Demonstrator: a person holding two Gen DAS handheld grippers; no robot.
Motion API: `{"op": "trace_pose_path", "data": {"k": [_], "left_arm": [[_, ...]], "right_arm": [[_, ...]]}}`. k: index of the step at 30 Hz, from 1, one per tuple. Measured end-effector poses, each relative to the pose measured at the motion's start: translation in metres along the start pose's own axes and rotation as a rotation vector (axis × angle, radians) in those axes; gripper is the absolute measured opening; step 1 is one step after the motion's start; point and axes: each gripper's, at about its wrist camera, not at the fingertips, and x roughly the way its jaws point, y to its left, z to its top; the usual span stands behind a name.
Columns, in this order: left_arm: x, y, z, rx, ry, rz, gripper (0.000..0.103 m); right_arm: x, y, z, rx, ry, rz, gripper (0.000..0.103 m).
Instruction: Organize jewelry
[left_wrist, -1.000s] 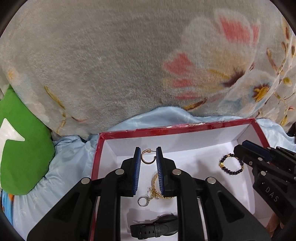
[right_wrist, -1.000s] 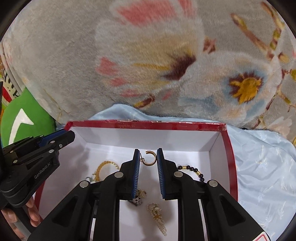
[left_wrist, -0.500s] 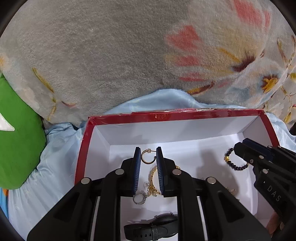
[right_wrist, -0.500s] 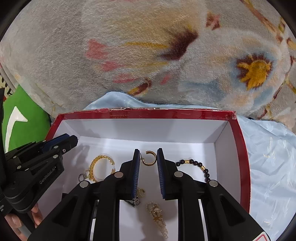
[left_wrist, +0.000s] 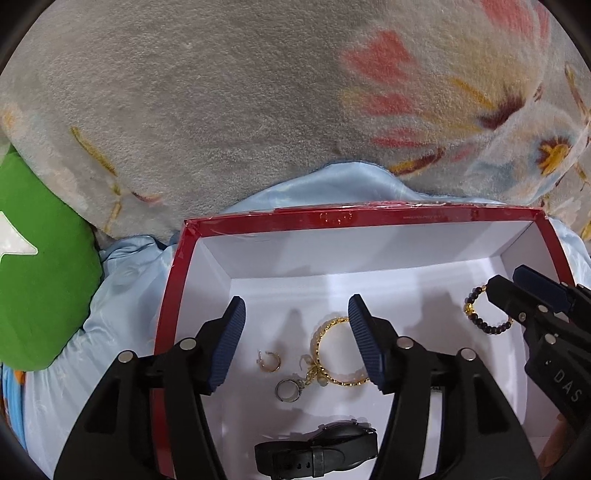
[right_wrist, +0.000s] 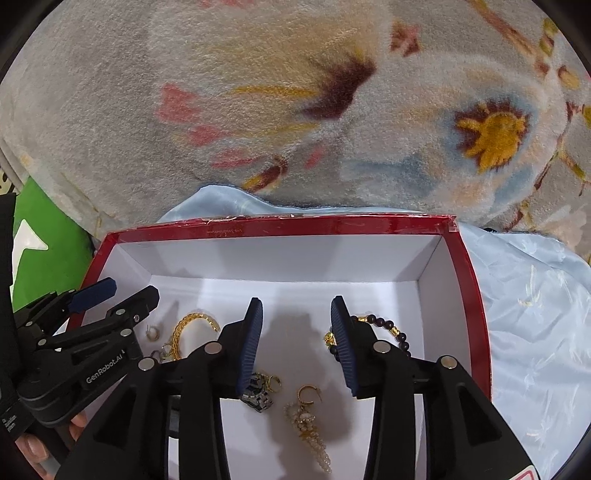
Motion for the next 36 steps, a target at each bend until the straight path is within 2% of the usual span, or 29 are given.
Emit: {"op": "trace_pose_path", "data": {"k": [5, 19, 23, 25, 27, 28, 29, 30, 31, 33, 36], "left_arm": [[-0.002, -0.003, -0.001, 0.013, -0.010, 0.016, 0.056], [-0.007, -0.003, -0.003, 0.015, -0.042, 0.037, 0.056], [-0.009, -0.005, -0.004, 0.019, -0.044, 0.045, 0.056], [-0.011, -0.007, -0.005, 0.027, -0.050, 0.049, 0.057], [-0.021, -0.009, -0.009, 0.037, -0.089, 0.060, 0.064], [-0.027, -0.010, -0.012, 0.039, -0.108, 0.074, 0.068], [-0.035, -0.010, -0.015, 0.038, -0.131, 0.077, 0.076], [-0.048, -0.009, -0.021, 0.029, -0.161, 0.064, 0.084], [-0.057, -0.008, -0.026, 0.017, -0.179, 0.053, 0.087], [-0.073, -0.006, -0.035, -0.010, -0.205, 0.028, 0.090], [-0.094, -0.004, -0.053, -0.045, -0.216, 0.019, 0.092]], "right_arm": [[-0.003, -0.003, -0.002, 0.014, -0.006, -0.002, 0.045], [-0.006, -0.003, -0.004, 0.009, -0.033, -0.020, 0.050], [-0.008, -0.004, -0.005, 0.014, -0.040, -0.034, 0.057], [-0.014, -0.004, -0.008, 0.014, -0.070, -0.041, 0.059], [-0.026, -0.002, -0.012, 0.006, -0.127, -0.079, 0.065], [-0.036, 0.001, -0.016, -0.004, -0.158, -0.107, 0.071], [-0.047, 0.005, -0.021, -0.012, -0.187, -0.127, 0.076], [-0.058, 0.007, -0.027, -0.017, -0.214, -0.130, 0.077], [-0.068, 0.008, -0.033, -0.020, -0.239, -0.124, 0.081], [-0.090, 0.012, -0.050, -0.032, -0.284, -0.131, 0.086], [-0.108, 0.013, -0.072, -0.033, -0.295, -0.153, 0.086]]}}
